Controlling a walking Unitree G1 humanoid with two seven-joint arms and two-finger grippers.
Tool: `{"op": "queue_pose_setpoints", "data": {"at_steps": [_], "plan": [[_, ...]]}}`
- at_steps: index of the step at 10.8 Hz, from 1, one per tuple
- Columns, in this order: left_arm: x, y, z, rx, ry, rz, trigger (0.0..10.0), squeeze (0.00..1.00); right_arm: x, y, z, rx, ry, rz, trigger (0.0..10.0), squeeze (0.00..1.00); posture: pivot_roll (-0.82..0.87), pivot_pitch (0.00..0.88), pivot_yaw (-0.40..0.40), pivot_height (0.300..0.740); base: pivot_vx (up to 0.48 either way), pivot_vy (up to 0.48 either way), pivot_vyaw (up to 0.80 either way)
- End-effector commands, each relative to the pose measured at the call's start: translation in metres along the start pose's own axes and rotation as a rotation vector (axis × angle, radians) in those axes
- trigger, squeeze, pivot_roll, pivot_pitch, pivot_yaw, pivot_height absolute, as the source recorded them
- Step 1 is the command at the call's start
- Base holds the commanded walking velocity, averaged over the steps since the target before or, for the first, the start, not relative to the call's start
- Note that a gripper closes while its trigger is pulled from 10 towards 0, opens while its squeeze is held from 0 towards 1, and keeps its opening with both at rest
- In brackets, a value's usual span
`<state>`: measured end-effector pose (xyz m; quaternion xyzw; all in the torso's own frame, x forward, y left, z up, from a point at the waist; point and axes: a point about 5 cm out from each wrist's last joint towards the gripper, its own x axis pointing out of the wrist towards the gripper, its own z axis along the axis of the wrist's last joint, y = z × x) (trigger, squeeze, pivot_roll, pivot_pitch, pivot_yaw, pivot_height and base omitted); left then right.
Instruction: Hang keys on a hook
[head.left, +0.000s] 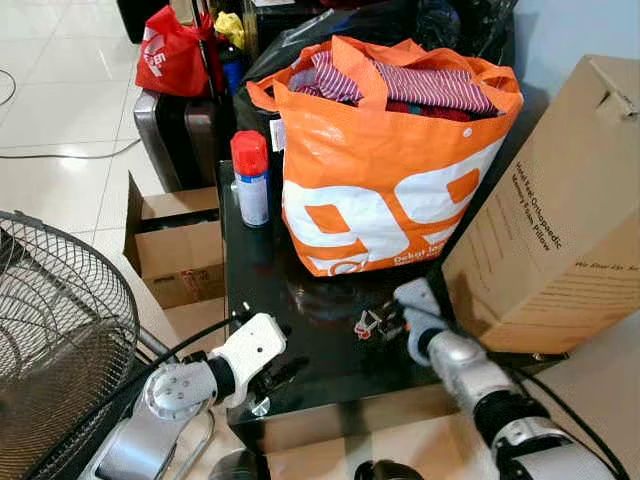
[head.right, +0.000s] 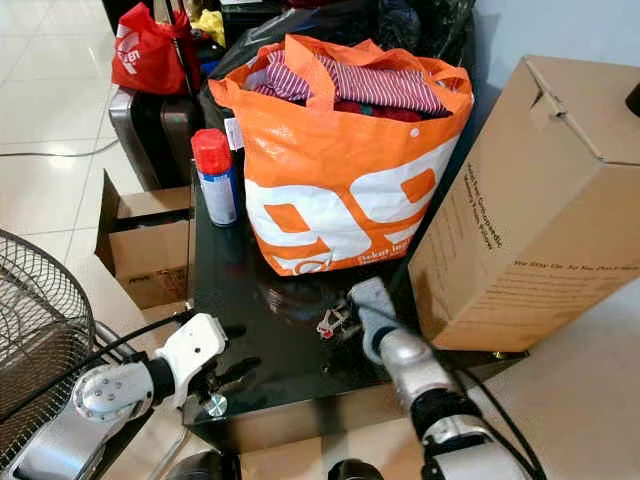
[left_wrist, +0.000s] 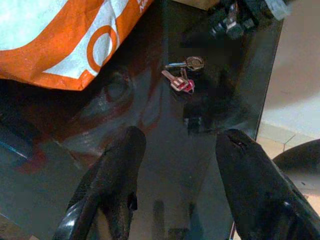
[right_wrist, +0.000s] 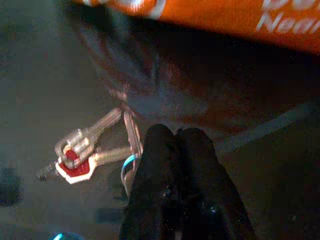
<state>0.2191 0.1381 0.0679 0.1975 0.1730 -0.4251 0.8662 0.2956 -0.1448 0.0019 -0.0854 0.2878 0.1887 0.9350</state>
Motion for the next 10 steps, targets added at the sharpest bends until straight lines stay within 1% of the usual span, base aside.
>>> {"op": "queue_pose_setpoints", "data": {"at_steps": [1,2,3,4,5,6,7,8,10], "plan": [[0.002,-0.001,-0.001,0.004,0.001,-0.005,10.0,0.0,-0.005,-0.003,-0.001,0.032,-0.036,0.021,0.0,0.0,-0.02,0.096,-0.05,0.74,0.0,0.0,0.0],[0.001,0.001,-0.001,0.006,-0.001,0.0,10.0,0.0,-0.009,-0.004,0.003,0.025,-0.075,0.07,0.0,0.0,-0.02,0.092,-0.052,0.74,0.0,0.0,0.0],[0.002,0.001,-0.002,0.007,0.002,0.001,10.0,0.0,-0.013,-0.003,0.001,-0.022,-0.066,0.103,1.5,0.0,-0.02,0.088,-0.05,0.74,0.0,0.0,0.0],[0.002,0.0,-0.002,0.008,0.004,-0.002,10.0,0.0,-0.013,-0.002,-0.002,-0.036,-0.049,0.089,10.0,0.11,-0.02,0.088,-0.049,0.74,0.0,0.0,0.0],[0.004,-0.001,-0.002,0.01,0.004,-0.008,10.0,0.0,-0.011,0.003,-0.005,0.005,-0.027,0.093,10.0,1.0,-0.02,0.088,-0.048,0.74,0.0,0.0,0.0],[0.004,-0.002,-0.002,0.01,0.003,-0.011,10.0,0.0,-0.01,0.005,-0.007,0.016,-0.015,0.074,10.0,1.0,-0.02,0.088,-0.048,0.74,0.0,0.0,0.0],[0.004,-0.003,-0.002,0.012,0.003,-0.013,10.0,0.0,-0.009,0.011,-0.009,0.013,0.003,0.091,10.0,1.0,-0.02,0.086,-0.047,0.74,0.0,0.0,0.0],[0.004,-0.004,-0.002,0.015,0.003,-0.015,10.0,0.0,-0.007,0.017,-0.012,-0.028,0.038,0.103,10.0,1.0,-0.02,0.083,-0.049,0.74,0.0,0.0,0.0],[0.004,-0.004,-0.001,0.017,0.001,-0.014,10.0,0.0,-0.005,0.02,-0.011,-0.046,0.053,0.12,10.0,1.0,-0.02,0.079,-0.052,0.74,0.0,0.0,0.0]]}}
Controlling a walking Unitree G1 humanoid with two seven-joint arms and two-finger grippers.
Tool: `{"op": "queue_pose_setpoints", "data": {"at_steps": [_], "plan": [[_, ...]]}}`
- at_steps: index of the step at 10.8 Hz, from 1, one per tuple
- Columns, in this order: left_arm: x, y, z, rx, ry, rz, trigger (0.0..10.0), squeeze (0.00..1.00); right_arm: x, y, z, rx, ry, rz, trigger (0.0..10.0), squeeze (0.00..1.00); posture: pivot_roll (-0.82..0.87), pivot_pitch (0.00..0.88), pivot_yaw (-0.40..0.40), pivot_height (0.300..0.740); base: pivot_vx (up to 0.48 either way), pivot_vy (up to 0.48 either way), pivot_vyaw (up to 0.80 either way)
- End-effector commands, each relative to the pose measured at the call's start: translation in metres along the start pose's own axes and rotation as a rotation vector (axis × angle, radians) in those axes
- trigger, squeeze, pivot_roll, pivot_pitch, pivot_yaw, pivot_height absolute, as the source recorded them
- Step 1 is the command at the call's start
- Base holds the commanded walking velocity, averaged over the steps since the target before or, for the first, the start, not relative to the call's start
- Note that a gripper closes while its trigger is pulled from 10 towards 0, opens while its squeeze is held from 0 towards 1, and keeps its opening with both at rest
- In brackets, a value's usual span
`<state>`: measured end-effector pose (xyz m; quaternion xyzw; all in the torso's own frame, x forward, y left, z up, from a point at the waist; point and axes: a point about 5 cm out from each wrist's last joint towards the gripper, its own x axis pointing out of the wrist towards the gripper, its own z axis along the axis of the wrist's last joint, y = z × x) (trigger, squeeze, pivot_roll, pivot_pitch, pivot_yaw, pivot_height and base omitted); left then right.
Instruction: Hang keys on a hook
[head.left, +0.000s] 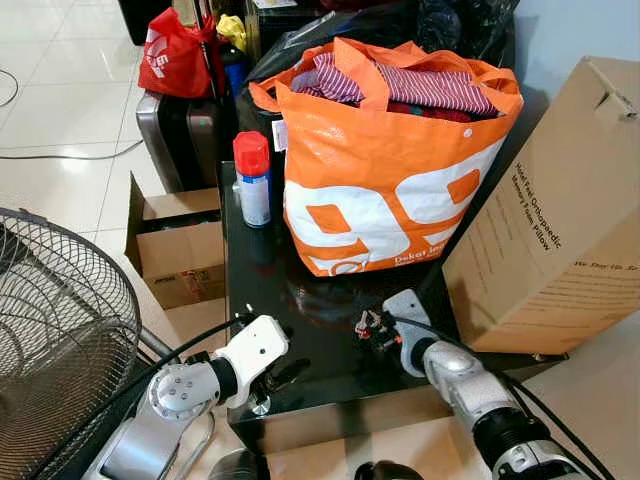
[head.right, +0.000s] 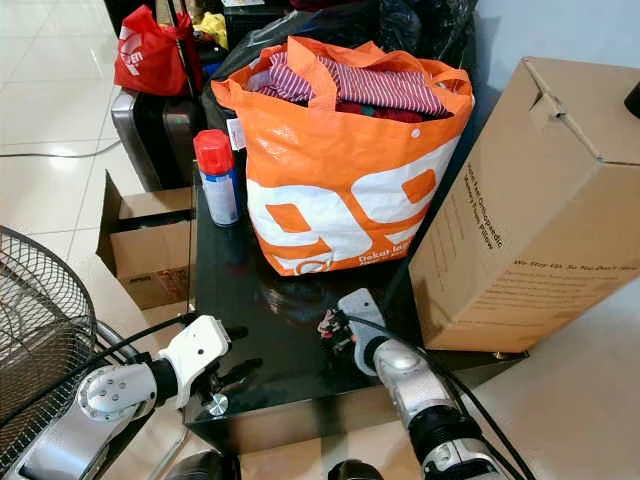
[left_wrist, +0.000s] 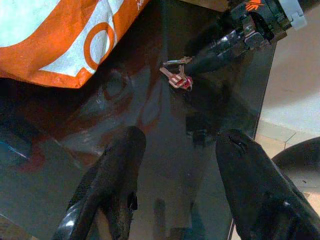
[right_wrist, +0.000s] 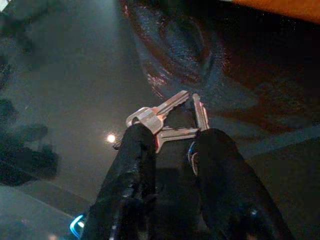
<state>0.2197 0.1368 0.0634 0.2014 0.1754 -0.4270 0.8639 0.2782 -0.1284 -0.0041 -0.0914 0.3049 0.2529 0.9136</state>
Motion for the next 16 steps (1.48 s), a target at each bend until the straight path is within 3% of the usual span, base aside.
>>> {"op": "queue_pose_setpoints", "data": {"at_steps": [1,3,4,5,6,8,12,14,16], "plan": [[0.001,-0.003,0.003,0.011,-0.007,-0.009,10.0,0.0,0.0,-0.002,-0.002,-0.029,0.026,-0.014,10.0,1.0,-0.02,0.08,-0.052,0.74,0.0,0.0,0.0],[0.001,-0.001,0.004,0.013,-0.007,-0.008,10.0,0.0,0.003,-0.008,-0.001,-0.126,0.052,-0.119,10.0,1.0,-0.02,0.087,-0.053,0.74,0.0,0.0,0.0],[0.001,-0.001,0.004,0.013,-0.006,-0.007,10.0,0.0,0.003,-0.012,-0.001,-0.12,0.067,-0.152,10.0,0.77,-0.02,0.089,-0.053,0.74,0.0,0.0,0.0],[0.001,0.0,0.003,0.012,-0.004,-0.007,10.0,0.0,0.003,-0.013,-0.004,-0.132,0.104,-0.151,10.0,0.0,-0.02,0.092,-0.054,0.74,0.0,0.0,0.0],[0.0,0.0,0.003,0.011,-0.004,-0.007,10.0,0.0,0.004,-0.012,-0.009,-0.133,0.136,-0.132,10.0,0.0,-0.02,0.092,-0.054,0.74,0.0,0.0,0.0],[0.0,0.001,0.004,0.012,-0.004,-0.006,10.0,0.0,0.005,-0.012,-0.014,-0.051,0.151,-0.126,10.0,0.0,-0.01,0.101,-0.055,0.74,0.0,0.0,0.0],[-0.003,0.001,0.003,0.015,0.004,-0.013,10.0,0.0,0.009,-0.012,-0.006,0.038,0.11,-0.13,10.0,0.0,0.01,0.126,-0.048,0.74,0.0,0.0,0.0],[-0.008,0.0,0.001,0.018,0.014,-0.021,10.0,0.0,0.011,-0.012,0.001,0.053,0.1,-0.094,10.0,0.0,0.02,0.148,-0.045,0.74,0.0,0.0,0.0],[-0.012,-0.002,0.0,0.016,0.024,-0.029,10.0,0.0,0.01,-0.013,-0.005,0.027,0.156,-0.089,10.0,0.0,0.04,0.166,-0.043,0.74,0.0,0.0,0.0]]}}
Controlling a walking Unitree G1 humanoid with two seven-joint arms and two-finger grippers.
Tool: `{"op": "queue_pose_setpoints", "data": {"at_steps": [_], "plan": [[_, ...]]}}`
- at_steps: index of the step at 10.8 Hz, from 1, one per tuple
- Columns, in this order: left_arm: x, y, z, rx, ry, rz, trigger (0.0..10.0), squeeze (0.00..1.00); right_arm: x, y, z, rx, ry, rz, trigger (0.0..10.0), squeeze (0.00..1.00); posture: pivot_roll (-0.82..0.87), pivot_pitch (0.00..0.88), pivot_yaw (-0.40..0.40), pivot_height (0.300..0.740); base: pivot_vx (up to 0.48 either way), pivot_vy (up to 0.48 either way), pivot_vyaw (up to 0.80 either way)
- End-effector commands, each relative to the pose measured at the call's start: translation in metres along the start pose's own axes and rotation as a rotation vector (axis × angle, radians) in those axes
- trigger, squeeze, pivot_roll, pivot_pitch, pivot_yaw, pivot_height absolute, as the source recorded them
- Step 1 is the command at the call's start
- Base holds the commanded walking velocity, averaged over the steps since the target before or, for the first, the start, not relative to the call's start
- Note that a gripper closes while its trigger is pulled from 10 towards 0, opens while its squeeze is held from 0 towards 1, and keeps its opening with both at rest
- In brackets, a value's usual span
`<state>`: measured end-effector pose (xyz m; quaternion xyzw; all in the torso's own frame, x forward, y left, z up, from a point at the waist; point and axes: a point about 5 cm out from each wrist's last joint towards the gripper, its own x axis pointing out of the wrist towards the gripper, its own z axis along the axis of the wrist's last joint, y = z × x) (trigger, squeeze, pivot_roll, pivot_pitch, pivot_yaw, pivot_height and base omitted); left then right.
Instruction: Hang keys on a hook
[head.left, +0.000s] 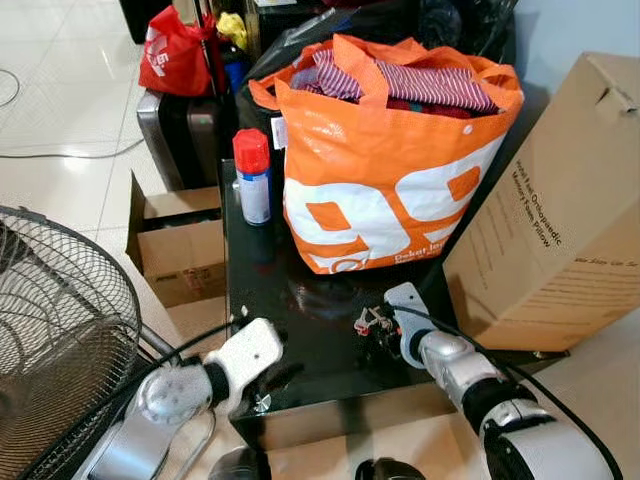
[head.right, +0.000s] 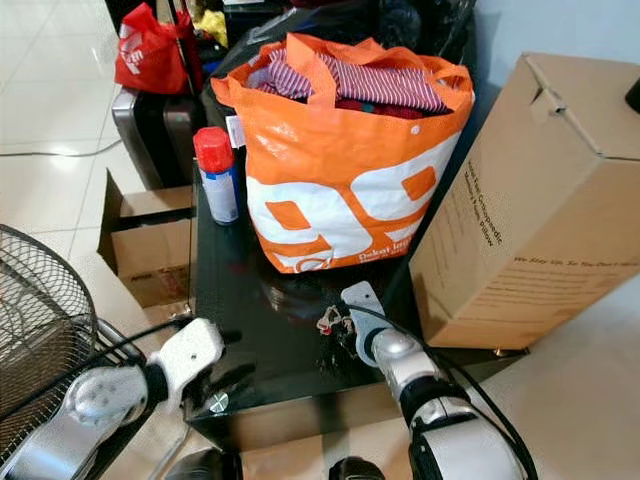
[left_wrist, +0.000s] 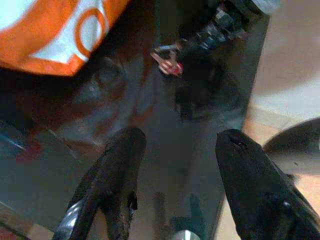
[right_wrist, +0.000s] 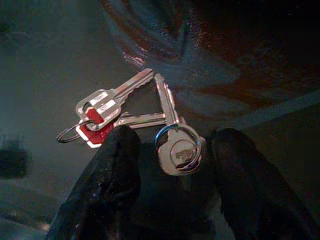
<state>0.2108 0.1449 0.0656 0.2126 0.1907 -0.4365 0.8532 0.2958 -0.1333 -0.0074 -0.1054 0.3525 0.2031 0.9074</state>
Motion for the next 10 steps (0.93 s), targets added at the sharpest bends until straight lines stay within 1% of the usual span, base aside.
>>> {"op": "queue_pose_setpoints", "data": {"at_steps": [1,2,3,4,5,6,10], "plan": [[-0.0037,-0.0016,0.0025,0.0,-0.004,-0.007,10.0,0.0,-0.001,-0.0016,-0.0129,-0.007,0.07,-0.011,10.0,0.0,0.04,0.176,-0.041,0.74,0.0,0.0,0.0],[-0.0055,-0.0032,0.002,-0.002,0.001,-0.013,10.0,0.0,-0.0011,-0.002,-0.0142,-0.005,0.079,-0.015,10.0,0.0,0.05,0.179,-0.039,0.74,0.0,0.0,0.0],[-0.006,-0.0045,0.0024,-0.004,0.004,-0.021,10.0,0.0,-0.0015,-0.003,-0.0163,-0.015,0.092,-0.024,6.7,0.0,0.05,0.181,-0.037,0.74,0.0,0.0,0.0],[-0.006,-0.0046,0.0037,-0.005,0.005,-0.029,10.0,0.0,-0.0017,-0.003,-0.0179,-0.029,0.101,-0.021,3.3,0.0,0.05,0.18,-0.036,0.74,0.0,0.0,0.0],[-0.0054,-0.0041,0.0047,-0.006,0.006,-0.034,10.0,0.0,-0.0018,-0.0026,-0.0188,-0.045,0.107,-0.016,0.9,0.0,0.04,0.179,-0.034,0.74,0.0,0.0,0.0],[-0.0048,-0.0037,0.0053,-0.006,0.005,-0.037,10.0,0.0,-0.0016,-0.0015,-0.0194,-0.051,0.109,-0.009,0.1,0.0,0.04,0.174,-0.033,0.74,0.0,0.0,0.0],[-0.0053,-0.0008,0.0047,-0.01,0.004,-0.033,10.0,0.0,-0.0018,-0.0001,-0.0214,-0.065,0.115,0.008,0.0,0.0,0.04,0.158,-0.042,0.74,0.0,0.0,0.0]]}}
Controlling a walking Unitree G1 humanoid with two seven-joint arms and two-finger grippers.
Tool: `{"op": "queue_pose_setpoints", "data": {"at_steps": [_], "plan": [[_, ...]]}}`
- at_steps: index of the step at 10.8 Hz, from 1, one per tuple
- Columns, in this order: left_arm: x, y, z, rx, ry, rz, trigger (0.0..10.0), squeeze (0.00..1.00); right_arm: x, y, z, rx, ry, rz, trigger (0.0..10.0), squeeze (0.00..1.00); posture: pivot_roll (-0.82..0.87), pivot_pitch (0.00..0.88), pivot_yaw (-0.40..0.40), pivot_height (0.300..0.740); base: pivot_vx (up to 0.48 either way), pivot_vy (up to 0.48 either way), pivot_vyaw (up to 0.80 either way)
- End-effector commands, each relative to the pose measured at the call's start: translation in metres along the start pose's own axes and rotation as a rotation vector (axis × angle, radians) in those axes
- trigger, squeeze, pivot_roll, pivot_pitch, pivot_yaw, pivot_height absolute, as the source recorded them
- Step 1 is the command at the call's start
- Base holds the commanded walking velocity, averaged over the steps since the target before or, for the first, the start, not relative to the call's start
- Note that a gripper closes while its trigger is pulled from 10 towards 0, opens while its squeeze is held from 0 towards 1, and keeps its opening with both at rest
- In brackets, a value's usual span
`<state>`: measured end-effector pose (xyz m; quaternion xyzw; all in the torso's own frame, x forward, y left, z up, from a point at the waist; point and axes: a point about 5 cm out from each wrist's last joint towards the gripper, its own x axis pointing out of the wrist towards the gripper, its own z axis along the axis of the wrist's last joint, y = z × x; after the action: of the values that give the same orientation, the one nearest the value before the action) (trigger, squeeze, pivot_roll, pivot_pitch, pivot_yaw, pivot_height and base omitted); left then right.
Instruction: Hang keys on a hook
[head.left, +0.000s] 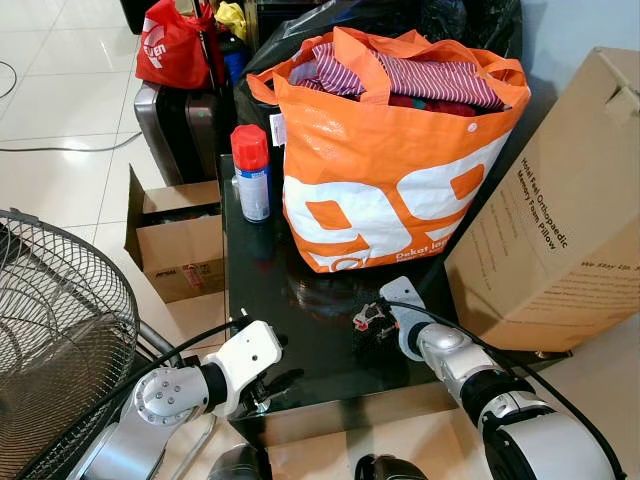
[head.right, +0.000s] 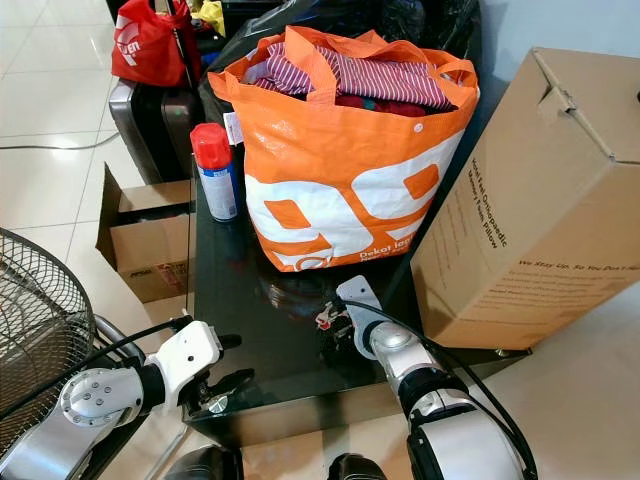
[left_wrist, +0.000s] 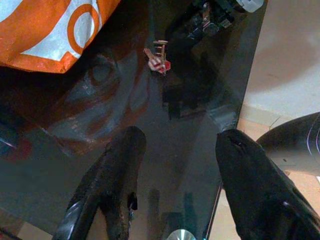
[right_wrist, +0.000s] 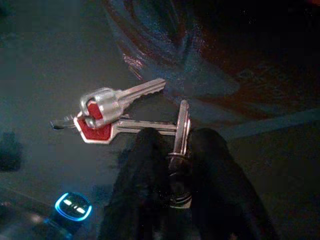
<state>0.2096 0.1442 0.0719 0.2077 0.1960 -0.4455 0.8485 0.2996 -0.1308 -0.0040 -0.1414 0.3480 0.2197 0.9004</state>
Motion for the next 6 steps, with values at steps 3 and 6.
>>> {"op": "queue_pose_setpoints", "data": {"at_steps": [3,6], "plan": [[0.002,0.005,0.003,0.007,-0.022,0.028,10.0,0.0,-0.005,-0.007,-0.02,0.017,0.042,0.006,0.0,0.0,0.03,0.111,-0.046,0.74,0.0,0.0,0.0],[0.012,0.011,0.011,0.021,-0.072,0.058,10.0,0.0,-0.011,-0.024,-0.002,0.034,-0.09,-0.016,0.0,0.0,0.0,0.052,-0.034,0.74,0.0,0.0,0.0]]}}
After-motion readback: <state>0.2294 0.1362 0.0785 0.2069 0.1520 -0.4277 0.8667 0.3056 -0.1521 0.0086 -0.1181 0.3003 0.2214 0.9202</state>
